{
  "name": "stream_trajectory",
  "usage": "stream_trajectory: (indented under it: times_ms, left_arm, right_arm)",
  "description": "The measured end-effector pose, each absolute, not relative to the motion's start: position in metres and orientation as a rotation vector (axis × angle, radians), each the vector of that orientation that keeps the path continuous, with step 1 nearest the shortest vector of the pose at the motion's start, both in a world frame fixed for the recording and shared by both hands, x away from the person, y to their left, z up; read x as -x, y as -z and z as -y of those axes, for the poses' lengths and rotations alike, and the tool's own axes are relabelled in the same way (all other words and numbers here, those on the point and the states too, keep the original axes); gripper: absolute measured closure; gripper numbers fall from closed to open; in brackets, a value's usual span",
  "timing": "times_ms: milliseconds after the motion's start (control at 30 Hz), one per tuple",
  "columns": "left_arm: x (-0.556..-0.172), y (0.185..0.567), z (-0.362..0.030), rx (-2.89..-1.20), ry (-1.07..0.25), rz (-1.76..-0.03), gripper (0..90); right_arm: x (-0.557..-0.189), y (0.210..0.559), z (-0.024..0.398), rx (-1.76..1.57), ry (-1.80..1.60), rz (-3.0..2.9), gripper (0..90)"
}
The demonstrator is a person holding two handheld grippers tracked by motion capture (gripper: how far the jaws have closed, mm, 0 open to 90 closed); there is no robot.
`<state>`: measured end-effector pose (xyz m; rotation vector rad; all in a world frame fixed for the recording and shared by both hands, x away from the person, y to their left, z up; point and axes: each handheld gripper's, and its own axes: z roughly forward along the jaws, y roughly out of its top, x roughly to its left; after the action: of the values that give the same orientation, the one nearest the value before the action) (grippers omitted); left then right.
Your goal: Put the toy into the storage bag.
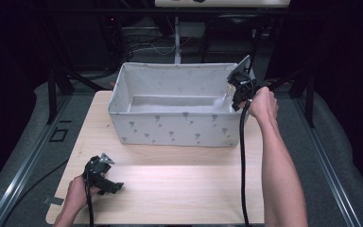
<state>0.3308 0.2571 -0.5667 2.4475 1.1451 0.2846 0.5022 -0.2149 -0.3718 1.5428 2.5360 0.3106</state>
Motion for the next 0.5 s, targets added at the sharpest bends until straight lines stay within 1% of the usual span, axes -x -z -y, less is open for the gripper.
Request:
stream_trajectory:
  times_ms: [100, 333, 367, 500]
  left_arm:
    - [-0.331, 0.567, -0.257, -2.449, -0.284, -1.144, 0.0]
    - [-0.33, 0.566, -0.257, -2.451, -0.288, -1.142, 0.0]
    - [-0.33, 0.567, -0.257, -2.45, -0.285, -1.145, 0.0]
    - [-0.331, 0.567, -0.256, -2.456, -0.283, -1.141, 0.0]
  right_arm:
    - [-0.503, 0.378, 0.217, -1.566, -0.314, -2.537, 88.1]
    - [-0.501, 0.379, 0.22, -1.592, -0.341, -2.527, 87.2]
    - [-0.5, 0.377, 0.221, -1.588, -0.344, -2.53, 86.5]
    - [-0.497, 0.365, 0.225, -1.588, -0.381, -2.507, 78.5]
